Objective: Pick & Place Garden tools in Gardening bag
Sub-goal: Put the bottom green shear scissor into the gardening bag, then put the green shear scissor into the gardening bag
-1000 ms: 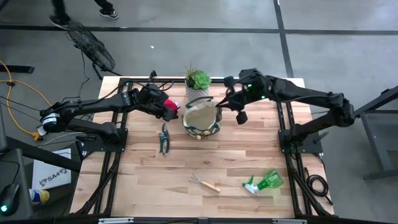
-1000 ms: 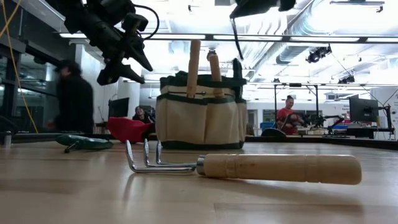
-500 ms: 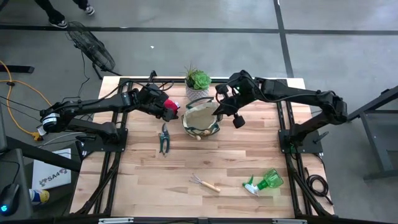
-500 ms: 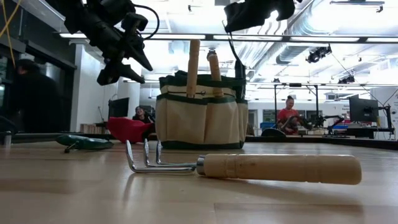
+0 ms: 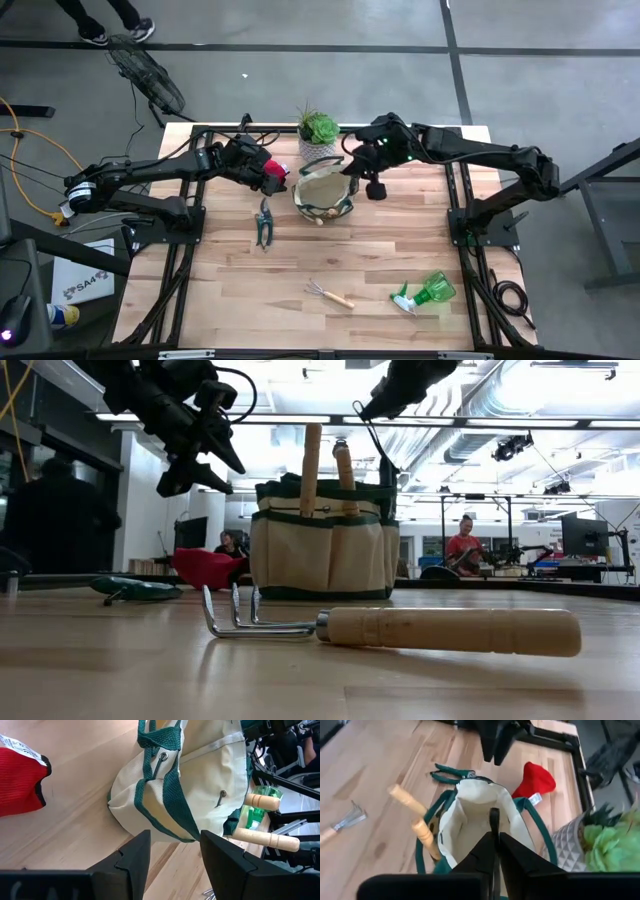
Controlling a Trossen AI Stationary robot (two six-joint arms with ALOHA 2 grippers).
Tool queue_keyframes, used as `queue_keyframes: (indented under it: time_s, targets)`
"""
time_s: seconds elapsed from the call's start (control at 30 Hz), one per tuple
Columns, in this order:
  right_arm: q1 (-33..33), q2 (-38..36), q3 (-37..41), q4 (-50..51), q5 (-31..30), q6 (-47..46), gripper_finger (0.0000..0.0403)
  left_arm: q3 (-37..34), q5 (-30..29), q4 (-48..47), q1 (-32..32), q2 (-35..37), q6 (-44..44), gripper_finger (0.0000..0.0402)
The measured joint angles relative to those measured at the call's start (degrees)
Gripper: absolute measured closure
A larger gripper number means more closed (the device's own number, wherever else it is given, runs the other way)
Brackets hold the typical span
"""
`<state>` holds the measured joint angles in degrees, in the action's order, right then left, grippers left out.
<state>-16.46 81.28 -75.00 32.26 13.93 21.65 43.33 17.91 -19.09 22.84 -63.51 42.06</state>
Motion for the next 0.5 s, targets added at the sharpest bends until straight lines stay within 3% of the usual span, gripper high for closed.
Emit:
queue_keyframes:
  time_s: [0.3,0.5]
  targets:
    - [-1.73,0.0,0.02,-2.58,-3.3,-23.69,0.0293,0.0,2.92,-0.3,0.01,0.0,-2.58,0.0233]
    - [-2.87,-0.04,0.02,-2.96,-4.0,-32.67,0.0231,0.0,3.86,-2.79,0.01,0.0,-3.27,0.0233]
